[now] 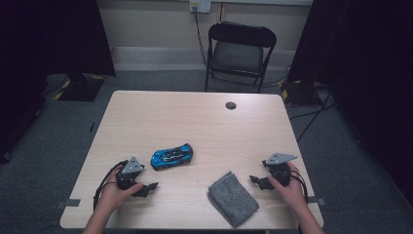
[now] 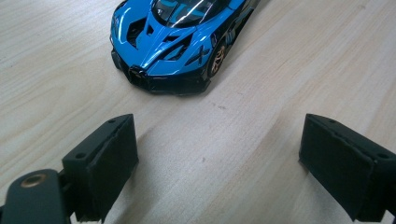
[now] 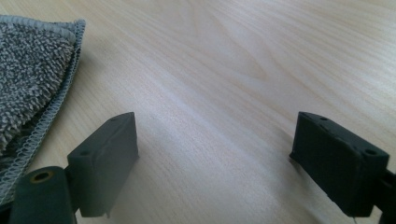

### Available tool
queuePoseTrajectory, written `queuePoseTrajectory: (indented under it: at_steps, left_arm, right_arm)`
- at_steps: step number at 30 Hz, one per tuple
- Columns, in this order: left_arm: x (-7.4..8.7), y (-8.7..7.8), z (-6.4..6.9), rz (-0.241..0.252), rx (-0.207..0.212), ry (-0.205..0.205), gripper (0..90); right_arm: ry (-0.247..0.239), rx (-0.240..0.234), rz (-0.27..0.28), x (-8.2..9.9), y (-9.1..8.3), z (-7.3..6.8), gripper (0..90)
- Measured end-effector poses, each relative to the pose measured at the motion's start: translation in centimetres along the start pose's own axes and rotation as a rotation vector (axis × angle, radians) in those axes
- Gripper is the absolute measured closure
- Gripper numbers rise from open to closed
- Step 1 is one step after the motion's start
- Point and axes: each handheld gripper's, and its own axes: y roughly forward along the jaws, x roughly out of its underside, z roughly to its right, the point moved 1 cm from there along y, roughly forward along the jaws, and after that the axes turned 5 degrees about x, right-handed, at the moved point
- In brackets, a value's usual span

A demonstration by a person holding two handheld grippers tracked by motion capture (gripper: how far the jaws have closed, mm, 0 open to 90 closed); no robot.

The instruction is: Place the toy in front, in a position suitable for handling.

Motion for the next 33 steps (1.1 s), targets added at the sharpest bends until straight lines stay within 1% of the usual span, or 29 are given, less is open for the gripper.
queuePoseTrajectory:
  at_steps: [4, 10, 11, 13, 15, 17, 18, 21, 23, 26, 27, 30, 33]
  left_arm:
    - [0.0, 0.0, 0.0, 0.000, 0.003, -0.002, 10.8]
    - [-0.1, 0.1, 0.1, -0.001, -0.006, -0.011, 10.2]
    - [0.0, 0.0, 0.1, 0.008, -0.007, -0.028, 10.6]
    - [-0.1, -0.1, 0.0, 0.028, -0.011, -0.082, 12.7]
    - [-0.4, -0.4, -0.2, 0.027, 0.004, -0.121, 17.4]
    - [-0.8, -0.7, -0.3, 0.061, 0.006, -0.136, 15.5]
    - [-1.1, -0.9, -0.3, 0.068, 0.001, -0.135, 16.1]
    - [-2.1, -1.1, -0.2, 0.098, 0.005, -0.132, 15.6]
    - [-3.1, -1.1, -0.1, 0.094, 0.010, -0.098, 15.7]
    - [-4.6, -0.9, -0.2, 0.094, 0.022, -0.060, 15.7]
    - [-5.2, -0.7, -0.2, 0.102, 0.027, -0.056, 15.6]
    - [-6.7, 0.1, -0.4, 0.088, 0.046, -0.022, 15.7]
    - [-7.9, 1.2, -0.7, 0.080, 0.044, 0.004, 15.9]
  right_arm:
    - [0.001, 0.000, 0.001, 0.0, 0.0, 0.0, 13.4]
    - [0.000, 0.000, 0.000, 0.0, 0.0, 0.0, 13.4]
    - [0.000, 0.000, 0.000, 0.0, 0.0, 0.0, 13.4]
    - [0.001, 0.000, 0.000, 0.0, 0.0, 0.0, 13.4]
    - [0.001, 0.000, 0.001, 0.0, 0.0, 0.0, 13.4]
    - [0.001, 0.000, 0.000, 0.0, 0.0, 0.0, 13.4]
    - [0.001, 0.000, 0.001, 0.0, 0.0, 0.0, 13.4]
    - [0.001, -0.002, 0.001, 0.0, 0.0, 0.0, 13.4]
    - [0.001, -0.002, 0.001, 0.0, 0.0, 0.0, 13.4]
    - [0.001, -0.002, 0.001, 0.0, 0.0, 0.0, 13.3]
    - [0.000, -0.002, 0.000, 0.0, 0.0, 0.0, 13.3]
    - [0.001, -0.002, 0.000, 0.0, 0.0, 0.0, 13.3]
    - [0.001, -0.004, 0.000, 0.0, 0.0, 0.0, 13.3]
